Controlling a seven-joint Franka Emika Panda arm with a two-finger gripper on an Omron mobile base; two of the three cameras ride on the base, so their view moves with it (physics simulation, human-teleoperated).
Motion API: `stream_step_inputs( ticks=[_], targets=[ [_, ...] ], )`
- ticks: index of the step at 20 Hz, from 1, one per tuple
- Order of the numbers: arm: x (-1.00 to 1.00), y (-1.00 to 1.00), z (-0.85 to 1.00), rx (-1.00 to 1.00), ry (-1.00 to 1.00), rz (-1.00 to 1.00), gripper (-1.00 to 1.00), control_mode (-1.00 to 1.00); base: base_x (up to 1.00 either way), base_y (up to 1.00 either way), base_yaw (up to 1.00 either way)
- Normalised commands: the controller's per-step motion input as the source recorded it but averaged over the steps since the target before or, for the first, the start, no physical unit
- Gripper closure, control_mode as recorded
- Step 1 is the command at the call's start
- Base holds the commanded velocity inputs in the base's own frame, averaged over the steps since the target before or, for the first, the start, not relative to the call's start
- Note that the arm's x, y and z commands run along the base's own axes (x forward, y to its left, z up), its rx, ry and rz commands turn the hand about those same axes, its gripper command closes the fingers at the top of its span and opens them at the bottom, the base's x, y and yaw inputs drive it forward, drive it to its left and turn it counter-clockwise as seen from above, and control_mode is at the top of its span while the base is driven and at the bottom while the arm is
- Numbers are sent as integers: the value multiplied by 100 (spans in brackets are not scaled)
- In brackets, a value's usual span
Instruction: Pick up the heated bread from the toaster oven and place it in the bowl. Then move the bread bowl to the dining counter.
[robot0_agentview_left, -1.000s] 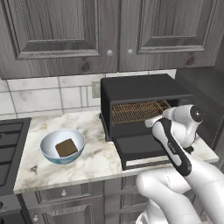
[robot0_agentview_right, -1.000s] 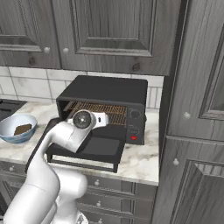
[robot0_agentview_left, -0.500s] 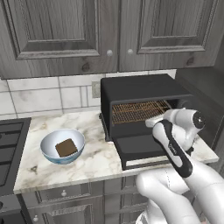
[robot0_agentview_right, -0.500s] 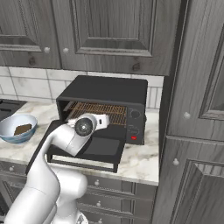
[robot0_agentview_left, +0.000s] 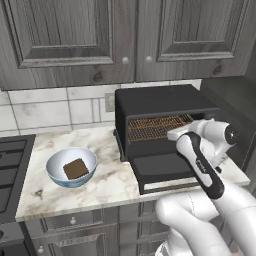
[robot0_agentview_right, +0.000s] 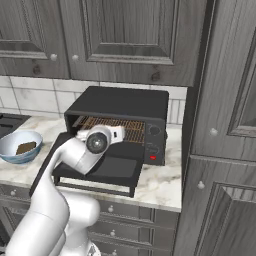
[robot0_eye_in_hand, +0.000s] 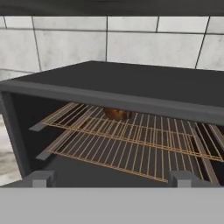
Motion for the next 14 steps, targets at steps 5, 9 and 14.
stream_step_inputs(
  ticks=[5,9,14],
  targets=[
    [22,-1,-3,2,0,2,-100,-100,0,0,0],
    [21,-7,-6,5,-3,0,-100,-100,0,0,0],
    [25,-8,-15,7,-9,0,-100,-100,0,0,0]
  ],
)
